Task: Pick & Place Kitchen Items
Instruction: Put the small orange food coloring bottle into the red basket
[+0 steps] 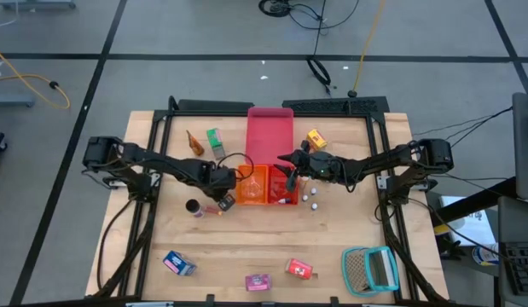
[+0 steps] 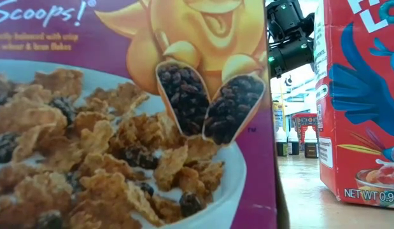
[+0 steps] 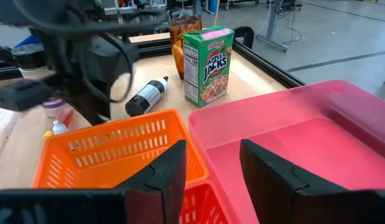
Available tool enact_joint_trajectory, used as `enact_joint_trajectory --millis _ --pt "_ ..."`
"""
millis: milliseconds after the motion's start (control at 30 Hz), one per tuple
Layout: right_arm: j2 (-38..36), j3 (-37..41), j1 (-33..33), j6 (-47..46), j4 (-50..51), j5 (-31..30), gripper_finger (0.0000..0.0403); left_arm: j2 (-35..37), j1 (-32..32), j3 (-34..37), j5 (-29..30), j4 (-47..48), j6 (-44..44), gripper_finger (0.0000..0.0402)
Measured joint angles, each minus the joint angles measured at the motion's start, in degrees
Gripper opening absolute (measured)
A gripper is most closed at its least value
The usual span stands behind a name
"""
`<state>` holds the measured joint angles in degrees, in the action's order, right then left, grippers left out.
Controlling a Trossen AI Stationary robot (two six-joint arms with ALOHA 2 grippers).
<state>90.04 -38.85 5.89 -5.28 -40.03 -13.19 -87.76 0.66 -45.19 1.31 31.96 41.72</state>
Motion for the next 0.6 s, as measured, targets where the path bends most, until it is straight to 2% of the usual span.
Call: enact_joint_trajectory --millis 433,600 --pt "0.00 0.00 0.00 -0.02 -0.03 0.00 0.0142 14.38 -0.90 -0.11 6.90 5.46 3.43 0.0031" --pt "0.00 0.00 0.03 -1.57 -0.52 2.18 0.0142 17.74 -1.66 -0.11 9.79 1.15 0.14 0.0034"
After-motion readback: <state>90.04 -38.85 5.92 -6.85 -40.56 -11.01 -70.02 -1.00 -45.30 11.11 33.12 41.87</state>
